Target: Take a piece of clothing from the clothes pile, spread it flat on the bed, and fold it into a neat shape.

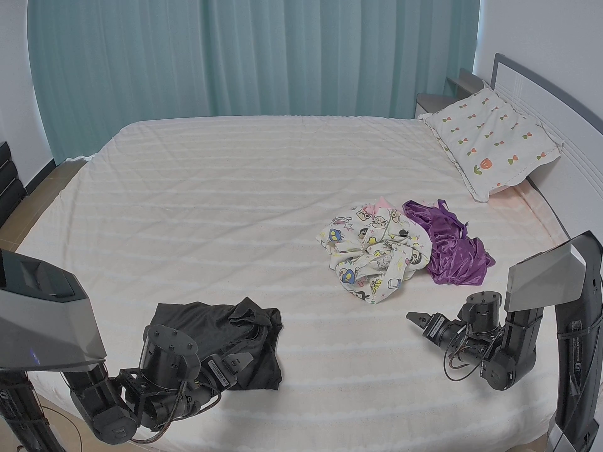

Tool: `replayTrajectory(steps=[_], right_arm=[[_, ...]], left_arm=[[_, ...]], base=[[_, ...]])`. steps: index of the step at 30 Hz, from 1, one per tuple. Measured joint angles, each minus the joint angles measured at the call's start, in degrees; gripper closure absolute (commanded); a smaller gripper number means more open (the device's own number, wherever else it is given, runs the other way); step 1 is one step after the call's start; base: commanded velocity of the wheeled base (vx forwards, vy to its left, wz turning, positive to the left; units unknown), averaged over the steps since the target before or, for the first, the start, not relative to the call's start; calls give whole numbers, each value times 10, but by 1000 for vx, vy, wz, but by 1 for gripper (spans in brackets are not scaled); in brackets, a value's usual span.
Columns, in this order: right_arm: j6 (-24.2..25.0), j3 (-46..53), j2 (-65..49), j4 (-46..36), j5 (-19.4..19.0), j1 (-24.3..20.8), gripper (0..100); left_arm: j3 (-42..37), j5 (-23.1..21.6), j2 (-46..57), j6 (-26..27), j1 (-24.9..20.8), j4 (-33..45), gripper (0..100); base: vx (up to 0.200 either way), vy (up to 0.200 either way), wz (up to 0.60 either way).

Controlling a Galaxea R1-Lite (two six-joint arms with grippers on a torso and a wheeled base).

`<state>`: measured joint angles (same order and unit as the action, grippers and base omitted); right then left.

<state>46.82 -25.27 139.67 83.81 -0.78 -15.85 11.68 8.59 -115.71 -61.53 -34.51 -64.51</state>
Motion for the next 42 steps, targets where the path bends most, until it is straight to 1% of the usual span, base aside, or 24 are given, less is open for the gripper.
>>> replayTrajectory(steps=[10, 24, 27, 33, 39, 42], right_arm=[[-1, 6, 4, 7, 0, -7, 0], [-3, 11, 1, 8, 3, -7, 0], [-3, 14, 1, 10, 3, -7, 0], [-4, 28, 2, 39, 3, -12, 0], [-8, 37, 2, 45, 5, -16, 0], [-8, 39, 1, 46, 8, -18, 0]], left_arm=[[-5, 0, -14, 0, 4, -16, 0], [-8, 0, -16, 0, 32, -19, 0], [-9, -2, -16, 0, 44, -19, 0], [-13, -2, -16, -1, 55, -19, 0], [-15, -5, -16, -2, 69, -19, 0], [-15, -15, -17, -7, 77, -19, 0]], base=[[0, 0, 0], [0, 0, 0], [0, 0, 0], [0, 200, 0], [0, 200, 0], [0, 200, 0]])
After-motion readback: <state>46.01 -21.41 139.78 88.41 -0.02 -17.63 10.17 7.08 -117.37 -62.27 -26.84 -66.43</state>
